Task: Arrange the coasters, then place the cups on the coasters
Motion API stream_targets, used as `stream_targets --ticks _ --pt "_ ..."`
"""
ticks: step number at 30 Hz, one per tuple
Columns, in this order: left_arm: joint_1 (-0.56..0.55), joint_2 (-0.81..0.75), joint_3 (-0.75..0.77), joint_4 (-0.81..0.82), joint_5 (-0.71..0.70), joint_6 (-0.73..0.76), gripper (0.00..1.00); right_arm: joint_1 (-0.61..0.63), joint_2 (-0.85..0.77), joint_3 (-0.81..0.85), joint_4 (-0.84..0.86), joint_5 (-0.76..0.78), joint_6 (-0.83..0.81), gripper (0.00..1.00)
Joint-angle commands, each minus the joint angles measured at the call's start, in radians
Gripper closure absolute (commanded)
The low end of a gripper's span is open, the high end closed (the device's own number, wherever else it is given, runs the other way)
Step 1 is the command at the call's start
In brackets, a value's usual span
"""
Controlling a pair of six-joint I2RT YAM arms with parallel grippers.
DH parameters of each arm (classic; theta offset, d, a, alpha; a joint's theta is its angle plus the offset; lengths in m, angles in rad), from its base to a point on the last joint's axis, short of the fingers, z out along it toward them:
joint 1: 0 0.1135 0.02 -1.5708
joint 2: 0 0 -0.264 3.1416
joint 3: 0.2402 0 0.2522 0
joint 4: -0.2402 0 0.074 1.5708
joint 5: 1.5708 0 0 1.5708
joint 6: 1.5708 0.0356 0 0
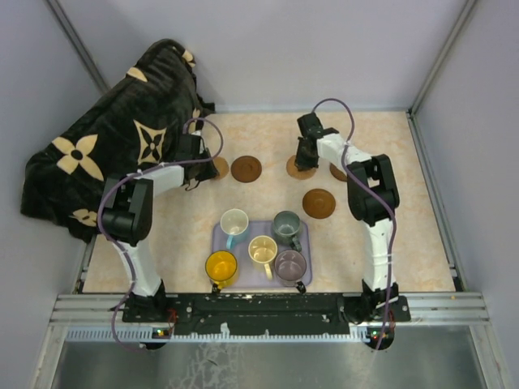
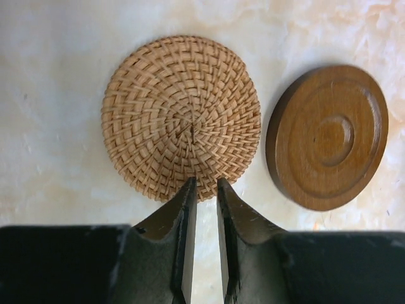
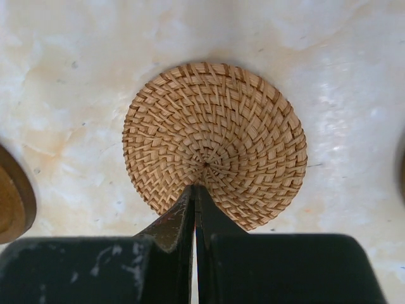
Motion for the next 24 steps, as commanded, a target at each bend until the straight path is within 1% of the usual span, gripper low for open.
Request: stream_targets --ticks 1,5,12,24 --pt "0.008 0.064 0.092 -0.027 0.048 0.040 0.75 -0.062 0.033 0.006 -0.058 0.076 -0.025 1.00" --pt "0.007 0.109 0.137 -0.026 0.111 0.050 0.75 -0.097 0.018 -0.006 -0.047 0.077 -0.026 1.00" --pt "-0.010 0.128 0.135 0.002 0.199 0.063 0.76 -0.136 -0.008 -0.042 -0.034 0.088 -0.019 1.00" --pt "-0.087 0.145 0.137 -0.004 0.231 0.084 0.77 -0.135 -0.066 -0.147 0.008 0.049 -0.025 1.00"
